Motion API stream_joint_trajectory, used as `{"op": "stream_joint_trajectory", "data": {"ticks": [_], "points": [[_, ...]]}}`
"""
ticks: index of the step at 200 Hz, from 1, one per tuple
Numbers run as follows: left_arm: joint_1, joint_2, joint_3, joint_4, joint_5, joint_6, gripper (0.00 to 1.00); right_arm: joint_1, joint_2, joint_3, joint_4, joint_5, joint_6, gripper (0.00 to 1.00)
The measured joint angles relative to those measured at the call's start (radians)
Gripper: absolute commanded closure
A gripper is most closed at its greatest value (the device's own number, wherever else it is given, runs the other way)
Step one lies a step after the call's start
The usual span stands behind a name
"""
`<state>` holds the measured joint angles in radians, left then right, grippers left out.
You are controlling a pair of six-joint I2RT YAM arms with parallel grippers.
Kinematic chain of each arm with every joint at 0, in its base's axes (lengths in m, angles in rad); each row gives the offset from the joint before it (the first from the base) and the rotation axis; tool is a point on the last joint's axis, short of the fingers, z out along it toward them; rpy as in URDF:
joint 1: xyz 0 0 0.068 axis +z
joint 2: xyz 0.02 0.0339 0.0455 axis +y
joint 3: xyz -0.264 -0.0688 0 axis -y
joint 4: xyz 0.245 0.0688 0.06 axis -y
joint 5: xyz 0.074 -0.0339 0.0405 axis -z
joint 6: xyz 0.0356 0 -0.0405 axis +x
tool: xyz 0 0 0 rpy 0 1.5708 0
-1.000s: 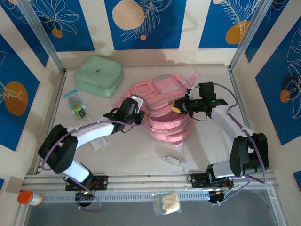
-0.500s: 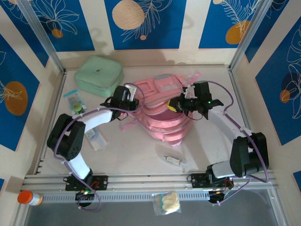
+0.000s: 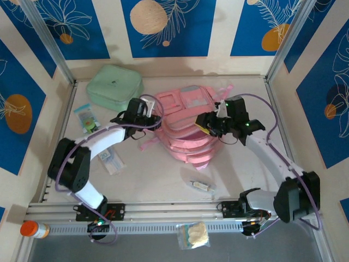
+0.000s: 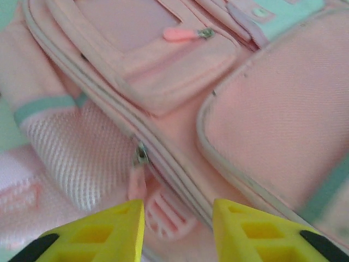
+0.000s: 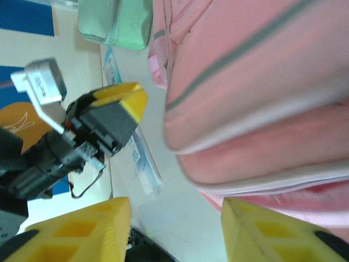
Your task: Pack the student bag
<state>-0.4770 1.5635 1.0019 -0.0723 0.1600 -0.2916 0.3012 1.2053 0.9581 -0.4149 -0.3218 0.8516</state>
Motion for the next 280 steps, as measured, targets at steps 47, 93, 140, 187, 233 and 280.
{"op": "stream_joint_trajectory", "data": {"ticks": [47,93,140,187,233,280], "points": [[0.0,-0.266,-0.176,-0.116,0.02,-0.123,0.45,0.106,-0.116,-0.075,-0.14,0.121,-0.065,0.35],[0.022,-0.497,-0.249,-0.358,-0.138,-0.218,0.26,0.379,-0.084,-0.138,-0.126,0.217,-0.063,0.32],[0.201,-0.608,-0.395,-0.49,-0.287,-0.312,0.06,0.56,0.06,-0.137,0.017,0.303,-0.031,0.31],[0.374,-0.468,-0.44,-0.471,-0.323,-0.32,0.01,0.665,0.231,-0.082,0.097,0.352,-0.008,0.3],[0.423,-0.296,-0.409,-0.402,-0.323,-0.304,0.01,0.69,0.262,-0.066,0.149,0.368,0.018,0.3],[0.422,-0.224,-0.376,-0.35,-0.303,-0.286,0.01,0.665,0.258,-0.069,0.164,0.371,0.032,0.3]]}}
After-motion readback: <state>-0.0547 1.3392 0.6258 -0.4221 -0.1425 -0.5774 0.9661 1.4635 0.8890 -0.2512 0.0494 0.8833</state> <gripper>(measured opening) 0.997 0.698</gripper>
